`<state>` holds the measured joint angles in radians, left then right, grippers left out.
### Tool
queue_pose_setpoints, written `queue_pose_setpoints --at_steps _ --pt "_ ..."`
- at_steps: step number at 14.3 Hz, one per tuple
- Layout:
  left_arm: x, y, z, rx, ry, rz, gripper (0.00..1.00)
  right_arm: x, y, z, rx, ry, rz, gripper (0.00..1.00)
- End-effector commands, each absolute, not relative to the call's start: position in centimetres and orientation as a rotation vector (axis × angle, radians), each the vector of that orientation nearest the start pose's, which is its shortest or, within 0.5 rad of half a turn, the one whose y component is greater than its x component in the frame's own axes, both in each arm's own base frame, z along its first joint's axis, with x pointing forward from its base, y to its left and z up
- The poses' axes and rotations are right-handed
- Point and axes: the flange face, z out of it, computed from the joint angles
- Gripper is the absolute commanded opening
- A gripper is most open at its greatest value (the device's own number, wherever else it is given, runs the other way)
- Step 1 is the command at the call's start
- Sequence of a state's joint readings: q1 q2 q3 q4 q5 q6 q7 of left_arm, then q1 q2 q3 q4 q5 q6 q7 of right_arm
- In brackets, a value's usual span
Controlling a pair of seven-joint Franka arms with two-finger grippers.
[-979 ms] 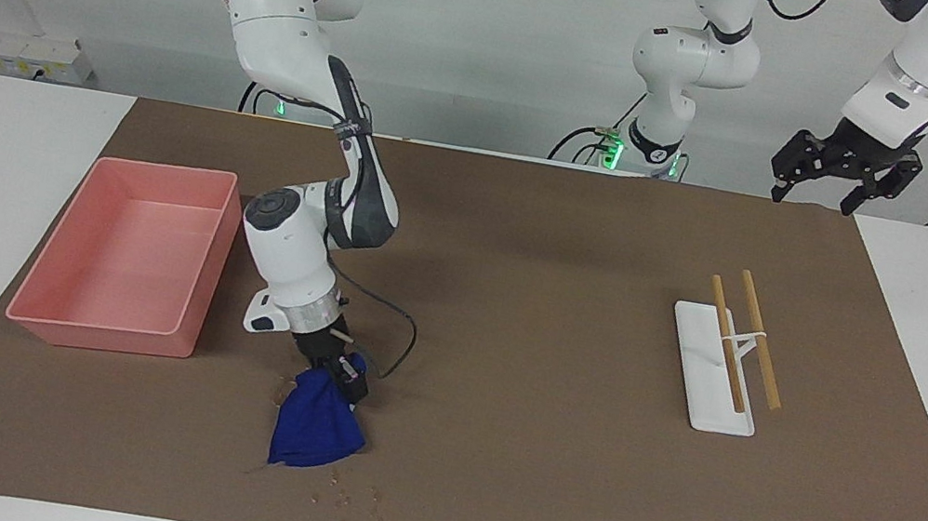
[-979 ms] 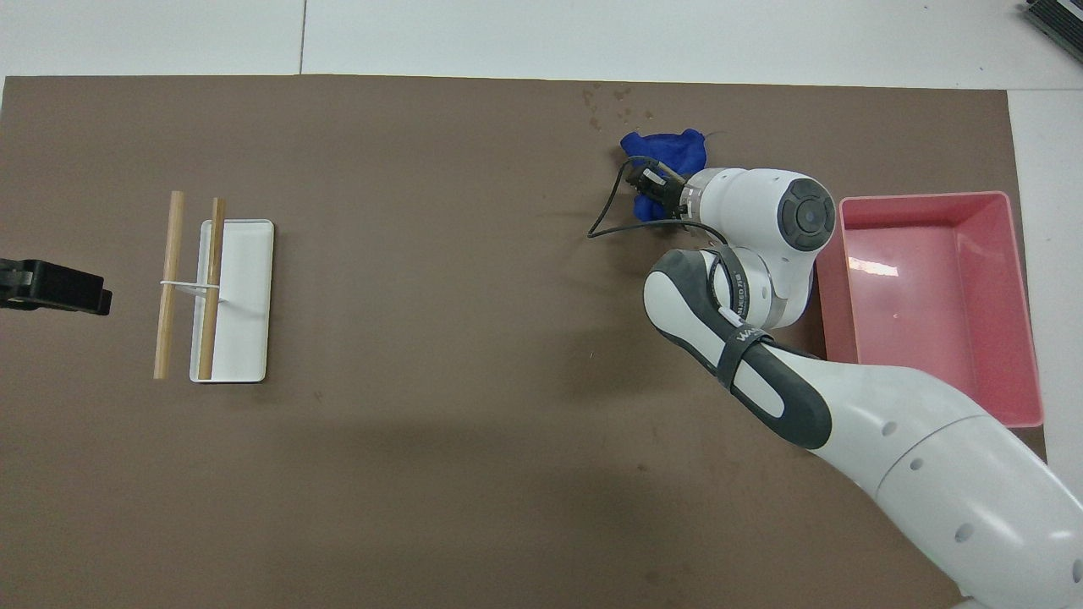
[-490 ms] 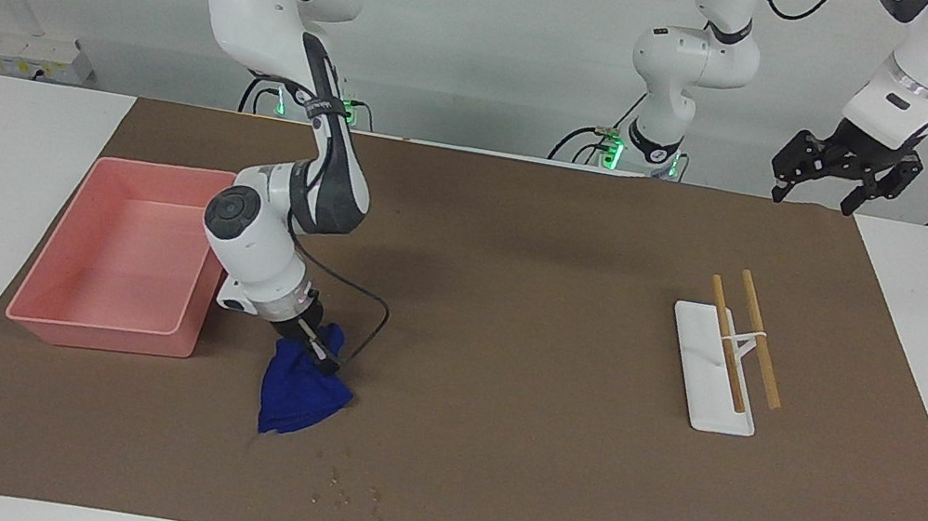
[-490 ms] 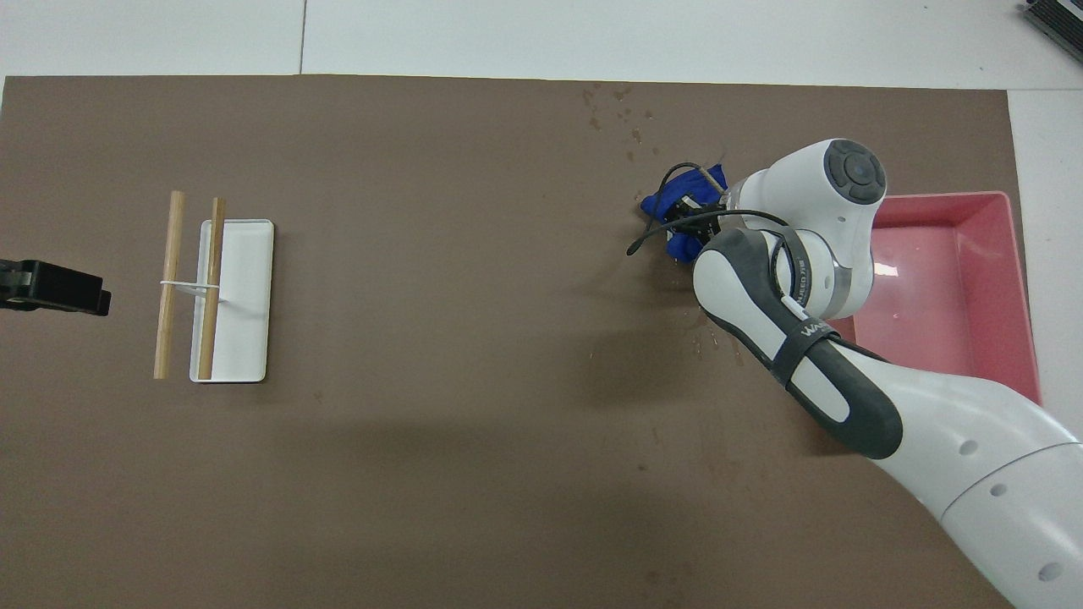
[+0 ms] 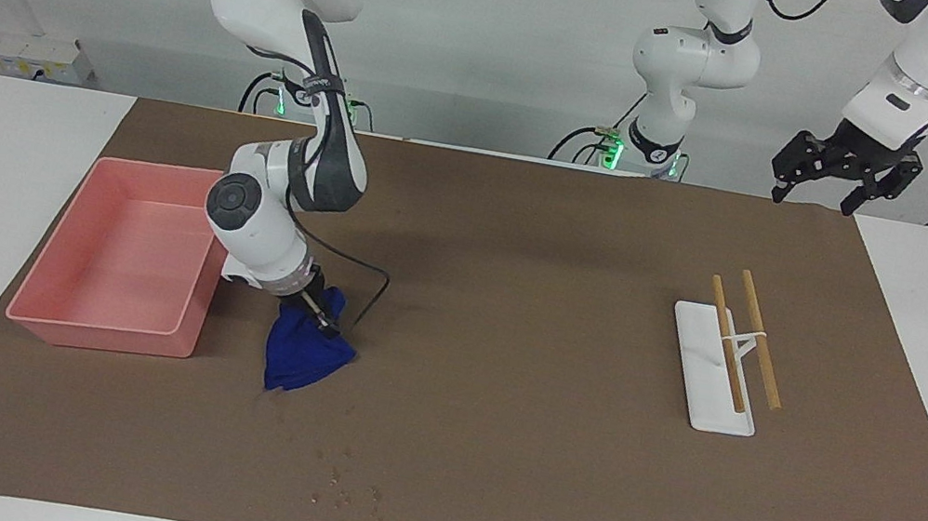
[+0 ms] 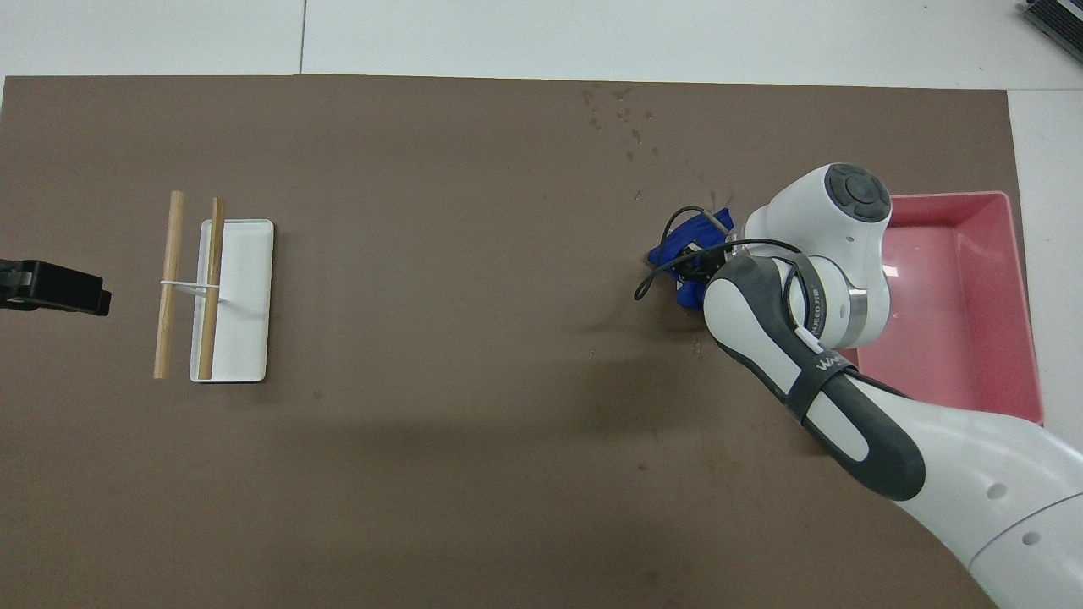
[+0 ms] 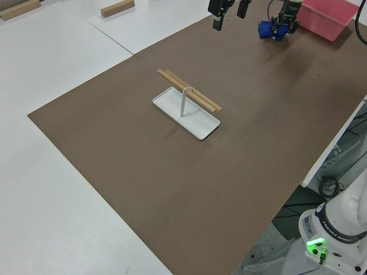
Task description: Wipe water with towel using both arms
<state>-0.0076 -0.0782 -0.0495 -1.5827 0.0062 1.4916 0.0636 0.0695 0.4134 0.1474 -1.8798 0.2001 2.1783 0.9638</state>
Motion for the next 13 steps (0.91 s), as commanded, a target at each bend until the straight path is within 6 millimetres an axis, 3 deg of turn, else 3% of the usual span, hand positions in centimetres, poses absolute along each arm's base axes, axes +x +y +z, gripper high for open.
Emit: queue_pose_setpoints --at_steps 1,9,13 --pt "51.4 -2.8 65.4 -3.112 0.169 0.026 1.0 56.9 12.5 28.1 -2.762 1.259 0.4 0.0" --pt "51.4 -2.8 65.4 -3.112 0.169 0.026 1.0 51.1 6.0 27.2 -2.771 1.306 0.577 0.0" --pt "51.4 -2.8 65.4 -3.112 0.169 0.026 1.0 48.8 5.2 28.9 -2.79 1.275 0.702 0.0"
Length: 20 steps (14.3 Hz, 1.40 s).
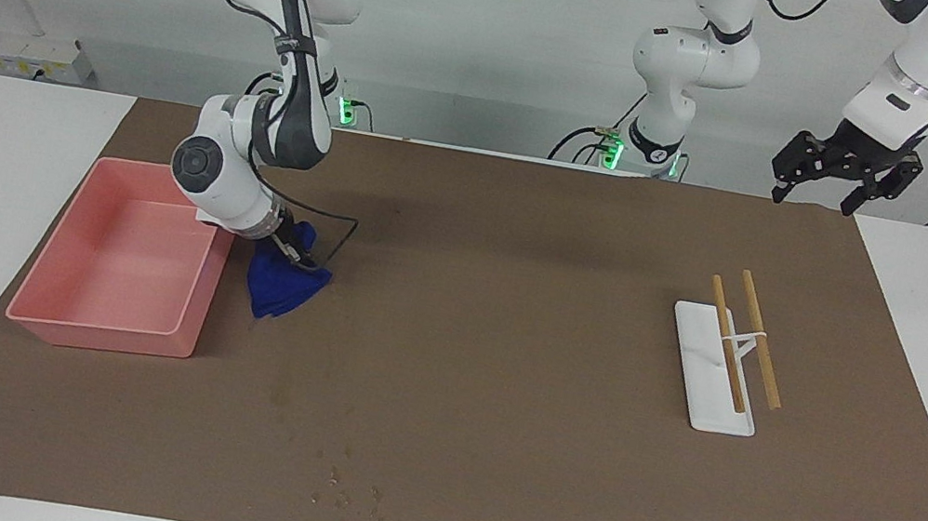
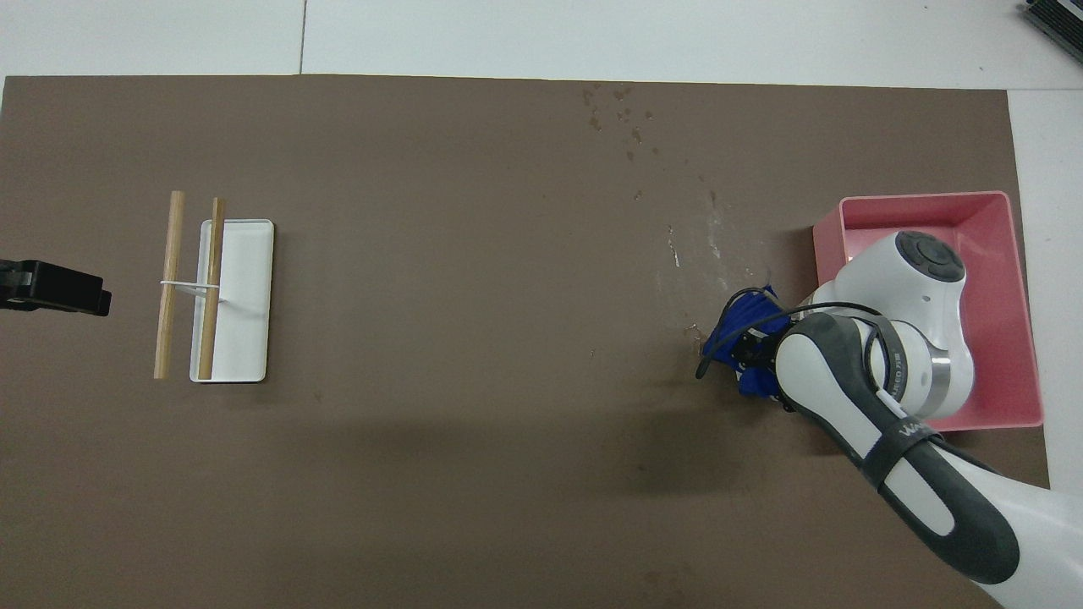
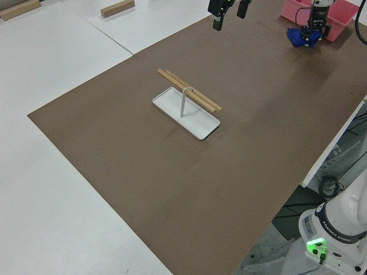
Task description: Wipe water with towel using both arms
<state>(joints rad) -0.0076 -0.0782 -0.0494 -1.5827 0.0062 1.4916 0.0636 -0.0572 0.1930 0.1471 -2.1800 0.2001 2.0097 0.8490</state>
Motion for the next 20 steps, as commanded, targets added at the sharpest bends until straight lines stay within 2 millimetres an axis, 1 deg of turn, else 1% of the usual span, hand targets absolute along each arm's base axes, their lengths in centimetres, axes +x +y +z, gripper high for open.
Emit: queue_pose_setpoints --at_steps 1,3,4,5,7,9,10,12,13,14,16,17,19,20 --pt "51.4 -2.8 65.4 -3.114 0.17 0.026 1.0 48.3 5.3 29.7 -2.796 1.264 0.729 0.0" --pt "51.4 -2.8 65.4 -3.114 0.17 0.026 1.0 47.7 5.7 31.8 -2.811 1.246 0.749 0.0" --pt "51.4 -2.8 65.4 -3.112 0.169 0.026 1.0 47.7 6.2 33.1 -2.816 1.245 0.743 0.0" --pt "51.4 -2.8 65.4 -3.112 0.169 0.026 1.0 47.7 6.9 34.8 -2.829 1.225 0.73 0.0" --pt "51.4 -2.8 65.4 -3.112 0.169 0.026 1.0 47.8 7.1 38.8 -2.835 1.201 0.665 0.0" --pt "51.4 -2.8 65.4 -3.112 0.169 0.026 1.0 47.5 7.3 43.2 -2.837 1.183 0.548 0.0" --pt "51.4 -2.8 65.4 -3.112 0.169 0.026 1.0 47.8 7.3 45.2 -2.833 1.17 0.483 0.0" --pt "51.4 -2.8 65.4 -3.112 0.169 0.026 1.0 49.3 6.2 48.8 -2.806 1.173 0.389 0.0" --pt "51.4 -2.8 65.4 -3.112 0.169 0.026 1.0 49.8 5.2 50.1 -2.789 1.191 0.347 0.0" --pt "51.4 -2.8 65.4 -3.112 0.169 0.026 1.0 50.4 3.2 50.7 -2.772 1.203 0.319 0.0" --pt "51.4 -2.8 65.4 -3.112 0.169 0.026 1.0 50.9 -1.1 50.7 -2.785 1.1 0.261 0.0" --pt "51.4 -2.8 65.4 -3.112 0.169 0.026 1.0 51.0 -2.5 50.5 -2.801 1.048 0.22 0.0" --pt "51.4 -2.8 65.4 -3.112 0.169 0.026 1.0 50.4 -4.9 49.2 -2.821 0.999 0.219 0.0" --pt "51.4 -2.8 65.4 -3.112 0.169 0.026 1.0 49.9 -5.6 48.2 -2.831 0.971 0.233 0.0"
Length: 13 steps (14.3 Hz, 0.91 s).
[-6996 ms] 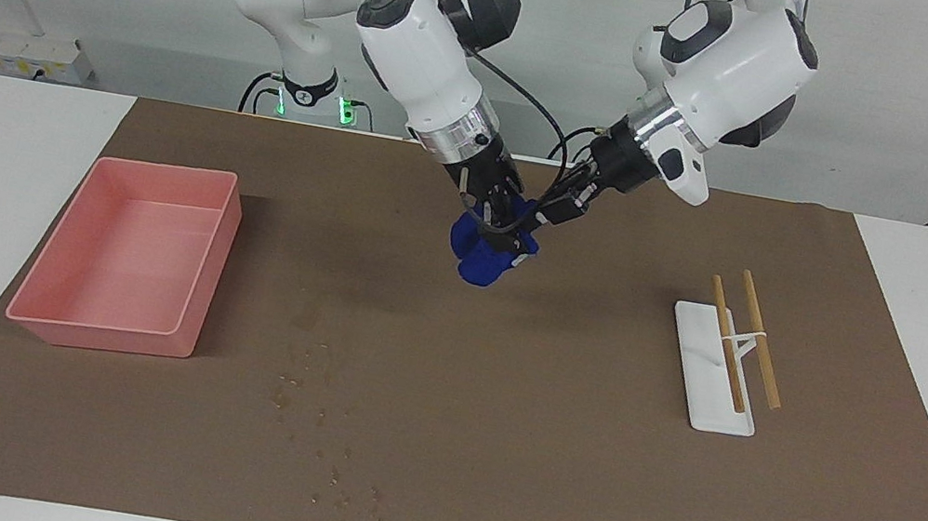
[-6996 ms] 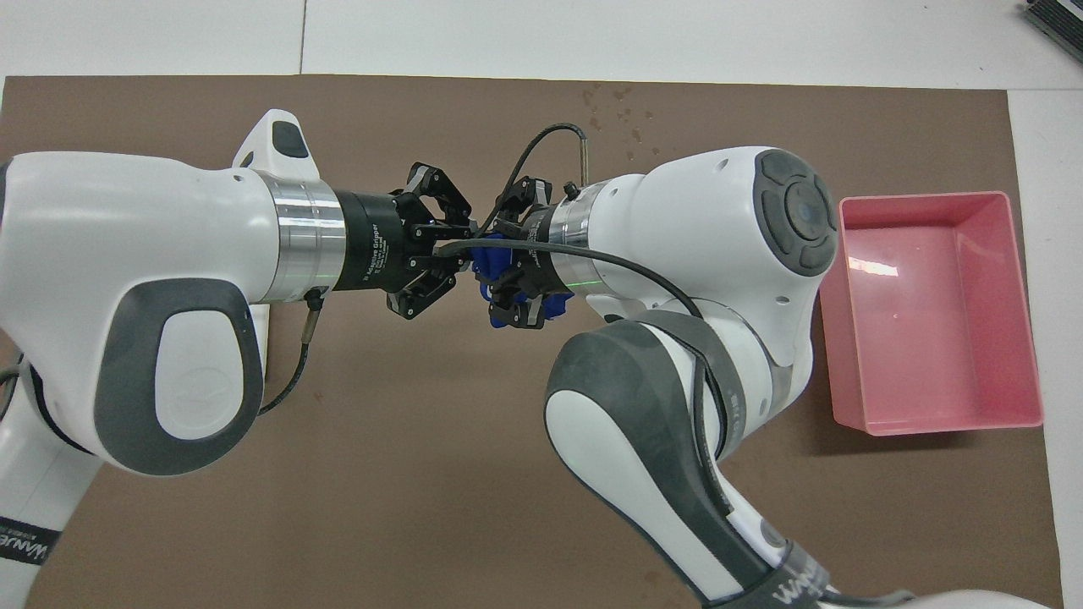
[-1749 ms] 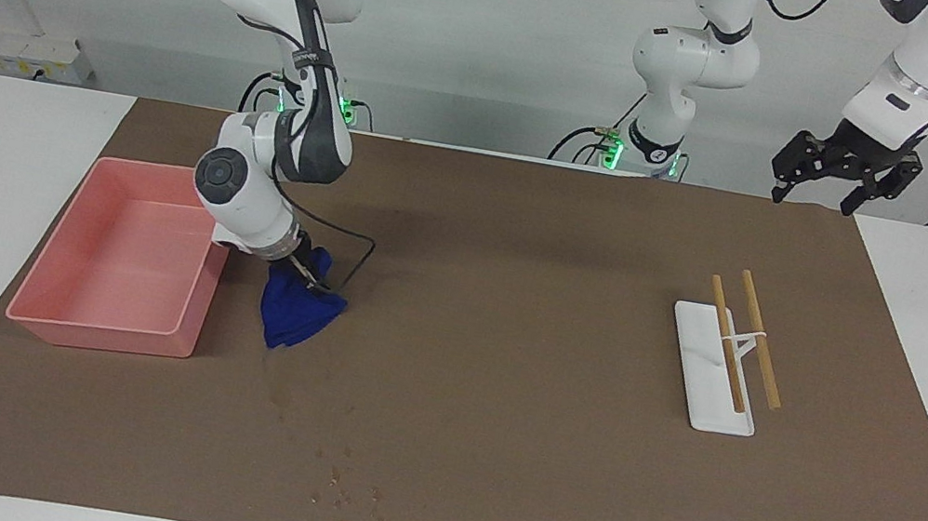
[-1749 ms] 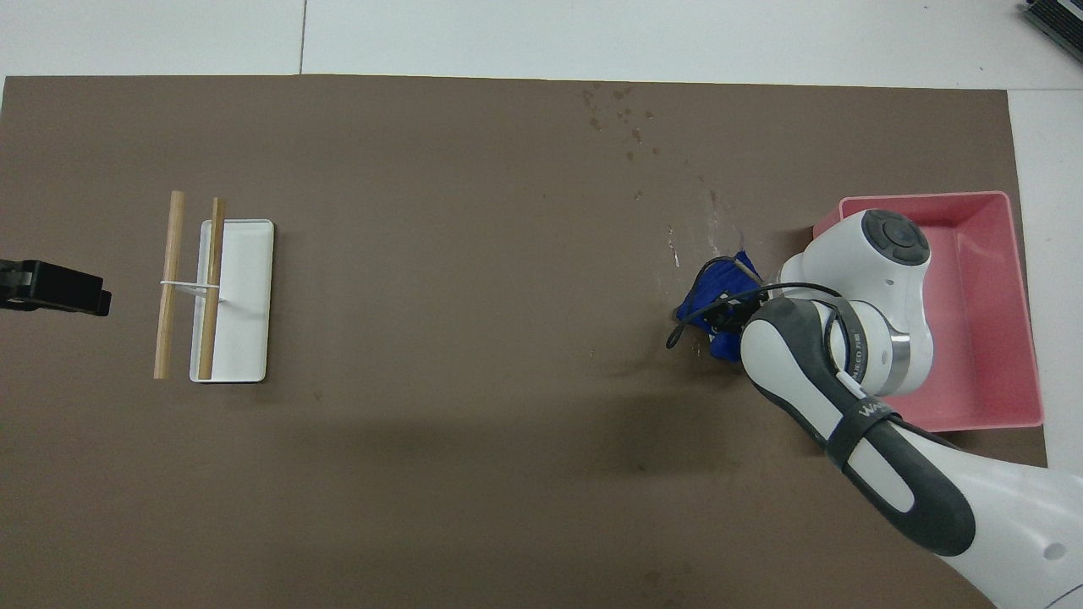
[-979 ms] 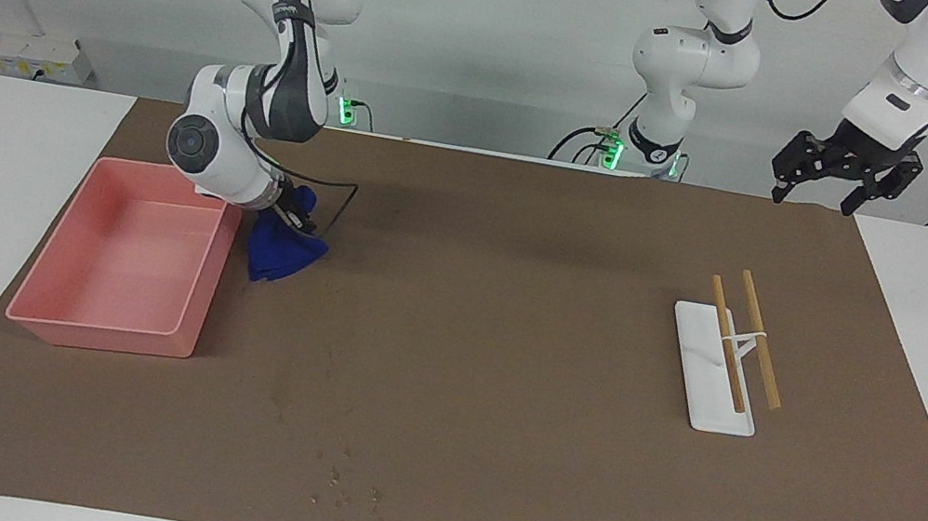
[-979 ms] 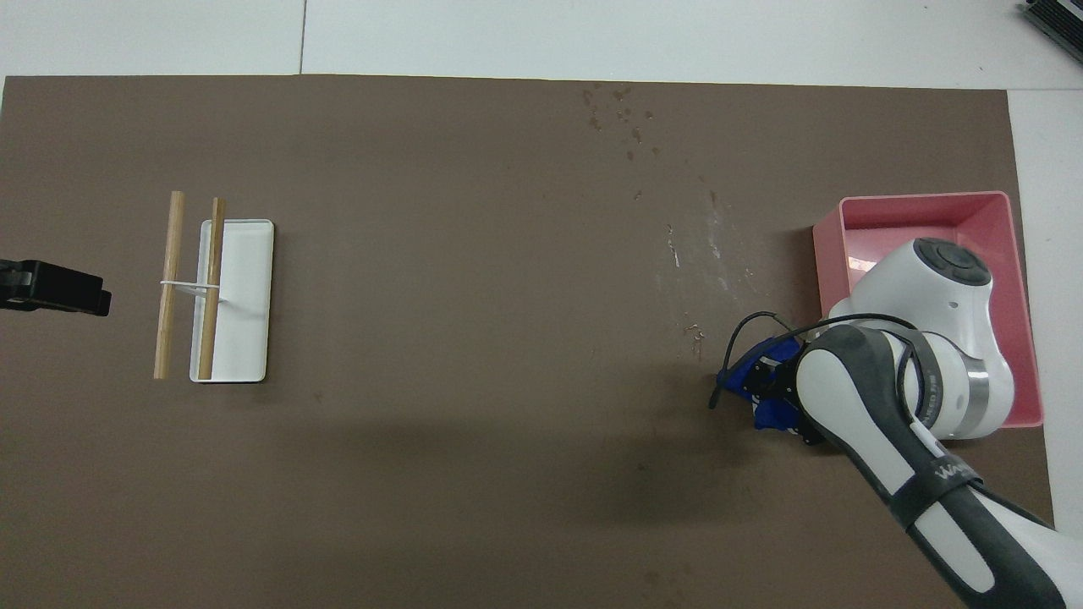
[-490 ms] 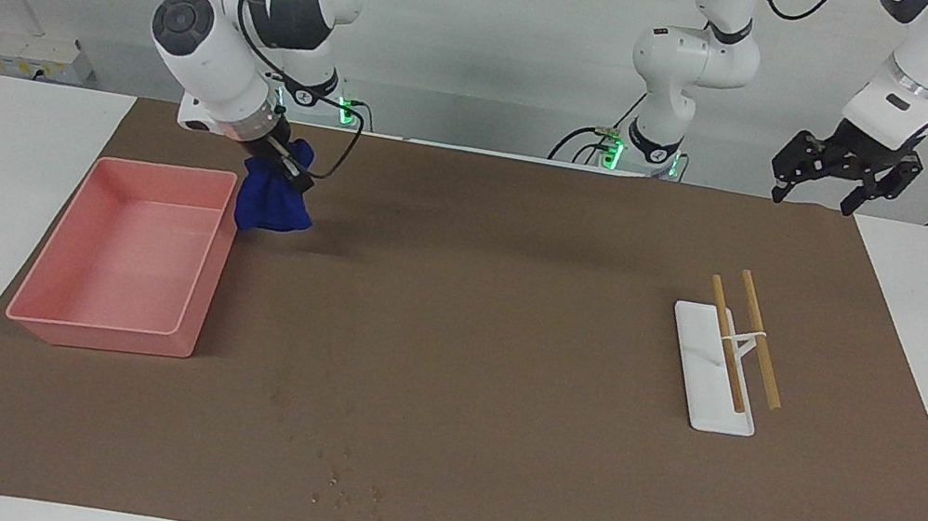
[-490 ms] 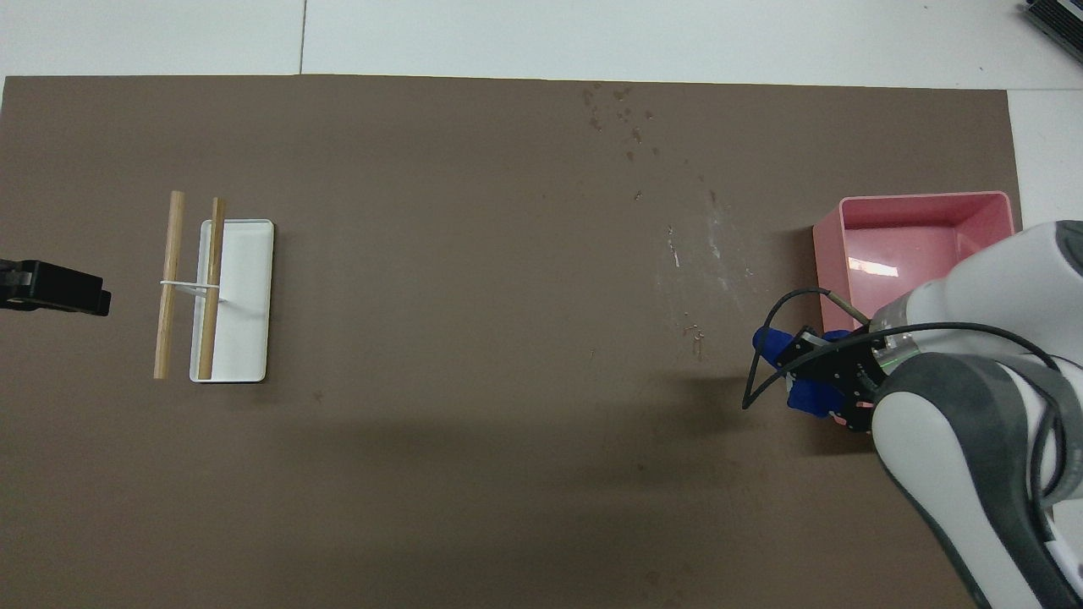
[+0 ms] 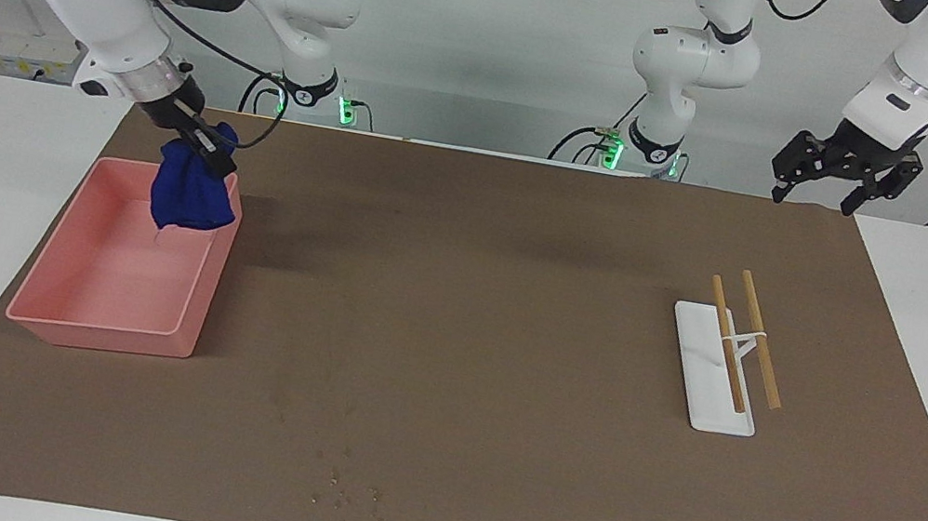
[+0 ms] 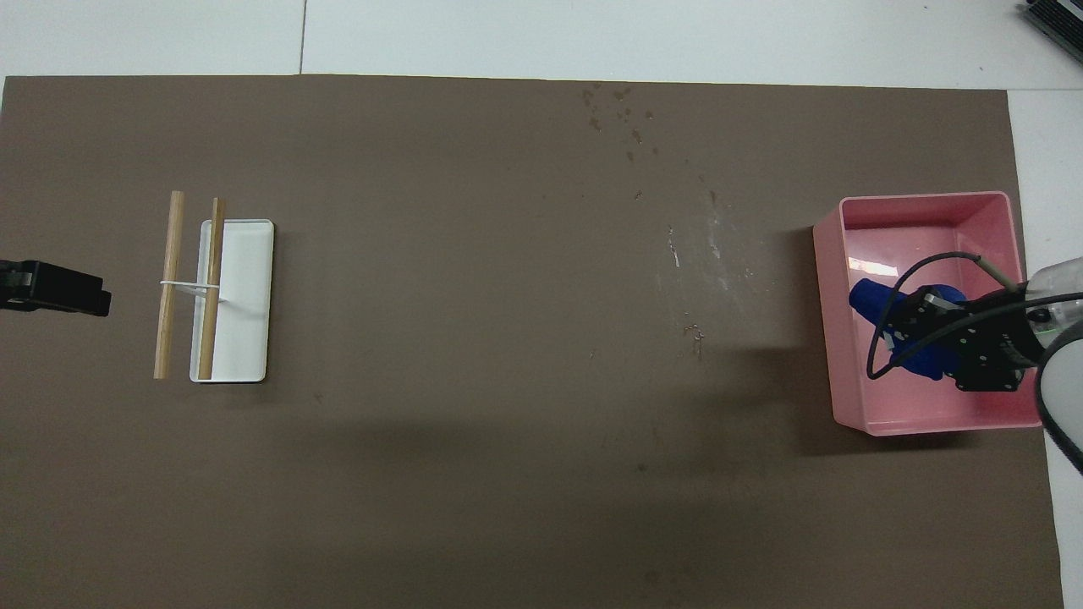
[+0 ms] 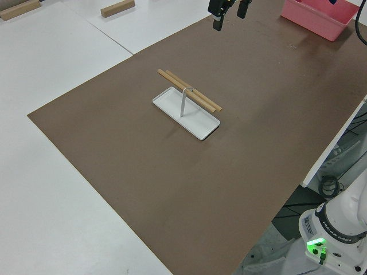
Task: Wipe water with towel using both arms
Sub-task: 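Lower the cloth into the pink bin and open the right gripper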
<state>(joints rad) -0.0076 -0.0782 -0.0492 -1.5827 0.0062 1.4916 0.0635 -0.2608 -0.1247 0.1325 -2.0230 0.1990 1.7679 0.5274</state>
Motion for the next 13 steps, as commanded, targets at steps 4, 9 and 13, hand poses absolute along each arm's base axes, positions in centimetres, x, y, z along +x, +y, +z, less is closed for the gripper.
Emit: queue_pose_setpoints --at_steps 4,9,13 --pt "51.4 -2.8 65.4 -3.112 0.169 0.026 1.0 47.2 -11.7 42.8 -2.827 0.907 0.308 0.0" --pt "51.4 -2.8 65.4 -3.112 0.172 0.026 1.0 47.3 -14.6 37.4 -2.831 0.89 0.24 0.0" --pt "51.4 -2.8 65.4 -3.112 0.172 0.024 1.0 47.7 -14.2 37.6 -2.826 0.901 0.255 0.97"
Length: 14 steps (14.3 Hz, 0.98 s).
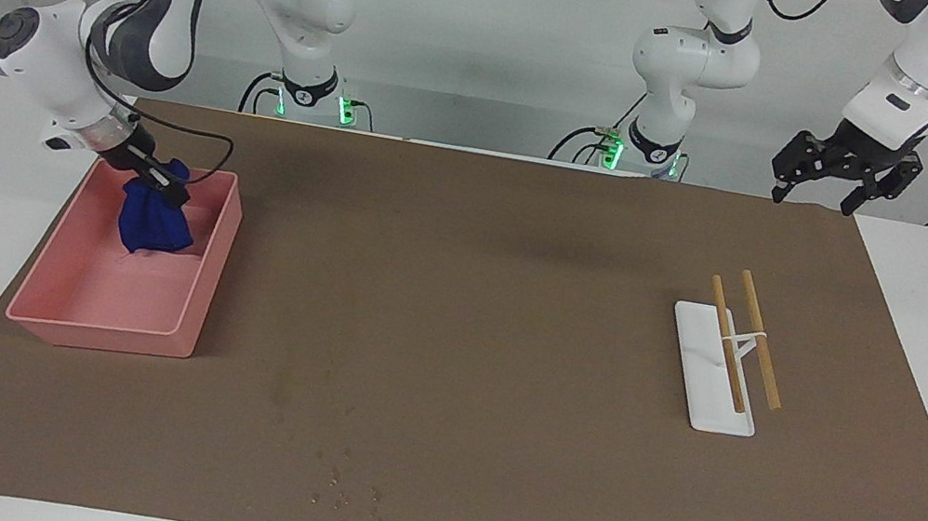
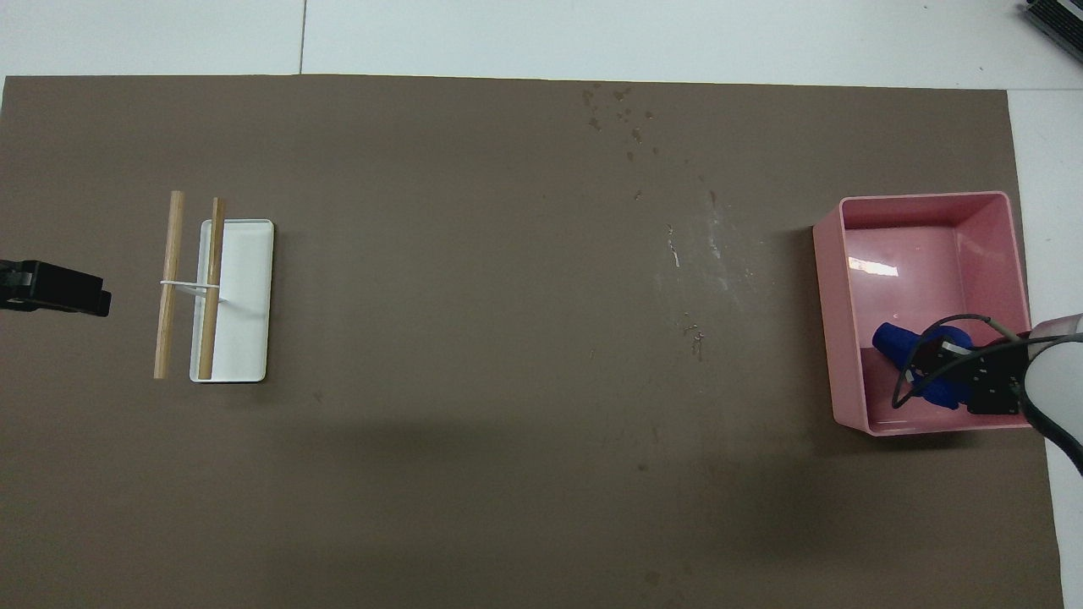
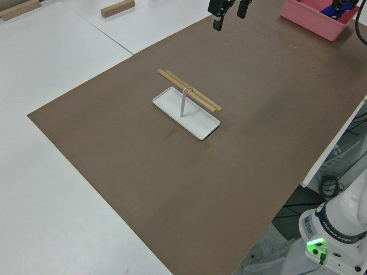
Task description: Wipe water with towel using both arms
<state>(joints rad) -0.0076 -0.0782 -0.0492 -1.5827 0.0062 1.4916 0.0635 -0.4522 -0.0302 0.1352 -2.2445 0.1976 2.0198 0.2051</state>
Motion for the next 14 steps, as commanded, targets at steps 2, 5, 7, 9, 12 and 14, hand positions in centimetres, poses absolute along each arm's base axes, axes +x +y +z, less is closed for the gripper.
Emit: queue_pose_setpoints --at_steps 2,5,7,9,12,14 --pt "51.4 -2.8 65.4 -3.112 0.172 0.024 1.0 48.3 -13.9 39.5 -2.839 0.866 0.227 0.99" --pt "51.4 -2.8 65.4 -3.112 0.169 0.026 1.0 50.4 -11.5 45.0 -2.869 0.759 0.224 0.99" --pt "51.4 -2.8 65.4 -3.112 0.169 0.026 1.0 51.2 -10.4 48.6 -2.92 0.697 0.197 1.0" --pt "51.4 -2.8 65.4 -3.112 0.172 0.027 1.0 51.6 -8.8 52.3 -2.981 0.626 0.17 1.0" --pt "51.4 -2.8 65.4 -3.112 0.172 0.027 1.0 52.2 -5.9 58.0 -3.08 0.504 0.116 1.0" --pt "51.4 -2.8 65.4 -3.112 0.172 0.027 1.0 52.7 -3.3 60.9 -3.115 0.421 0.058 1.0"
